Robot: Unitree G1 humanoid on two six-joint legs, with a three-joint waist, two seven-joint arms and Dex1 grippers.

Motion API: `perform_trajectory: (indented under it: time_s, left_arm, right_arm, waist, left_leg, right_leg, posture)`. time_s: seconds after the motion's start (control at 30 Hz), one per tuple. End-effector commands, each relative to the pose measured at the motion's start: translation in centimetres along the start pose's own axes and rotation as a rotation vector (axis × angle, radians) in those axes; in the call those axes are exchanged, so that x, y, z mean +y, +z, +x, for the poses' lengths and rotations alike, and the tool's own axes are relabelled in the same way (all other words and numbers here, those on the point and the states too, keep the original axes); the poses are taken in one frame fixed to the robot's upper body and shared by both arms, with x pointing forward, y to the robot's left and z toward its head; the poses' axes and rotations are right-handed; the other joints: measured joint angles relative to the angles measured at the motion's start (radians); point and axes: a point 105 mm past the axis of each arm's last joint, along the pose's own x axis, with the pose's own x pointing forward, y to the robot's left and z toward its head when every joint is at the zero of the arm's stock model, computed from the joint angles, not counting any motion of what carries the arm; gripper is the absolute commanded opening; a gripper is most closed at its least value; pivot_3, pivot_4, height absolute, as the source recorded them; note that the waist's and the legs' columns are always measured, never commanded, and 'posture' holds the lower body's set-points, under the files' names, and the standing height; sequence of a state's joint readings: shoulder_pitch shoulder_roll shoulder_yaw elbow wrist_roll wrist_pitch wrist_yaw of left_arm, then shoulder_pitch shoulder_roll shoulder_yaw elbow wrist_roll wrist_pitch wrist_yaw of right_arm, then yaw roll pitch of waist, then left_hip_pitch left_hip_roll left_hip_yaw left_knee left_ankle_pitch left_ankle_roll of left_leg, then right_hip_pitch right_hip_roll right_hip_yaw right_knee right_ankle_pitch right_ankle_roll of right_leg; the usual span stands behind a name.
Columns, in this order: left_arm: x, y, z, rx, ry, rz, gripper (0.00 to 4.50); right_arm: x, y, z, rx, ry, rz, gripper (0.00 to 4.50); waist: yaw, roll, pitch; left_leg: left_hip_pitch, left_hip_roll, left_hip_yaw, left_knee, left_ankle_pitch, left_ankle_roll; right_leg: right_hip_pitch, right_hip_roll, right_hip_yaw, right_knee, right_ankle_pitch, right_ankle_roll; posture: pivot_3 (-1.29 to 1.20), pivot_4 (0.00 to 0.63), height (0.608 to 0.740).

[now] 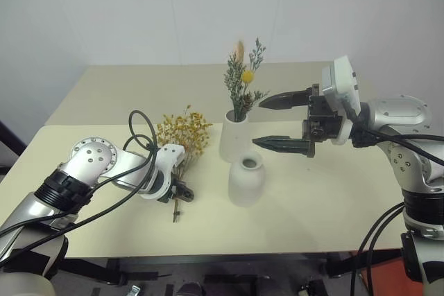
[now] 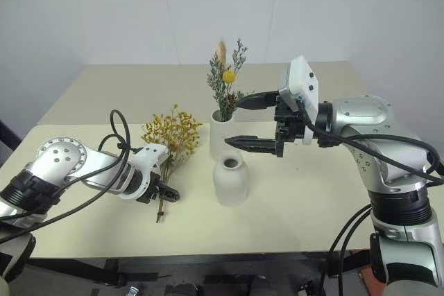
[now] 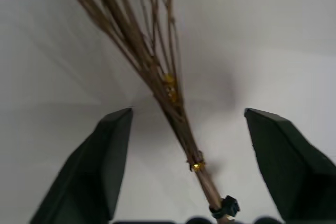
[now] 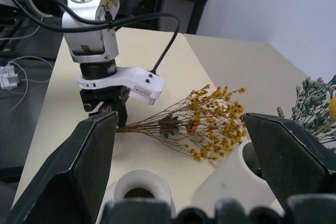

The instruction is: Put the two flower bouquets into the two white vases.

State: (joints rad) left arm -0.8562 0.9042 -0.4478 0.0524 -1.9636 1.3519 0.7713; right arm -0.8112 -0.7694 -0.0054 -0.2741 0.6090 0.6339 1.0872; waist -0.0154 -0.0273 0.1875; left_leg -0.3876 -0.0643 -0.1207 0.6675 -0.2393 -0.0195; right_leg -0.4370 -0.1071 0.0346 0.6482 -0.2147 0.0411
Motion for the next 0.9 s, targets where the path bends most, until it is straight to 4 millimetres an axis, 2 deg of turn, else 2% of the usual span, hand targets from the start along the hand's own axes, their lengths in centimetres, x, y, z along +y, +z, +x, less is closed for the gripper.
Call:
perform_trajectory:
  time_s: [0.03,0.3,0.57,0.7,0.83,0.9]
  left_arm:
    - [0.0,1.2,-0.6,-0.061,0.008,-0.032,2.42]
    - [-0.1,1.9,-0.7,-0.107,0.014,-0.074,0.03]
    - [1.0,3.2,-1.8,-0.178,0.082,-0.126,0.03]
    - [2.7,5.0,-4.2,-0.271,0.201,-0.17,0.03]
    - [5.6,9.4,-8.9,-0.563,0.347,-0.315,0.03]
    - [5.9,11.5,-10.9,-0.738,0.318,-0.366,0.03]
  right_arm:
    - [0.3,0.4,-0.4,0.012,0.004,-0.038,4.5]
    - [0.8,-0.4,-1.2,0.051,0.029,-0.027,4.5]
    - [1.1,-0.8,-1.4,0.076,0.065,-0.024,4.5]
    - [1.0,-0.9,-1.6,0.085,0.067,-0.022,4.5]
    - [0.9,-1.3,-2.0,0.108,0.074,-0.017,4.5]
    - [0.9,-1.5,-2.1,0.127,0.073,-0.013,4.5]
  waist:
    - [0.002,0.0,0.0]
    - [0.0,0.0,0.0]
    - [0.003,0.0,0.0]
    - [0.003,0.0,0.0]
    - [0.005,0.0,0.0]
    - [0.004,0.0,0.0]
  left_leg:
    - [0.0,0.0,0.0,0.0,0.0,0.0]
    - [0.0,0.0,0.002,0.0,0.0,0.0]
    - [0.0,0.0,0.002,0.0,0.0,0.0]
    - [0.0,0.0,0.002,0.0,0.0,0.0]
    - [0.0,0.0,0.002,0.0,0.0,0.0]
    - [0.0,-0.001,0.003,0.0,0.0,0.0]
  right_leg:
    - [0.0,0.0,0.0,0.0,0.0,0.0]
    - [0.0,0.0,0.001,0.0,0.0,0.0]
    - [0.0,0.0,0.002,0.0,0.0,0.0]
    - [0.0,0.0,0.002,0.0,0.0,0.0]
    - [0.0,0.0,0.001,-0.001,0.001,0.001]
    - [0.0,0.0,0.001,-0.001,0.001,0.001]
  posture:
    - [0.0,0.15,0.74]
    - [0.0,0.15,0.74]
    - [0.0,0.15,0.74]
    - [0.0,0.15,0.74]
    - [0.0,0.15,0.74]
    - [0.0,0.15,0.74]
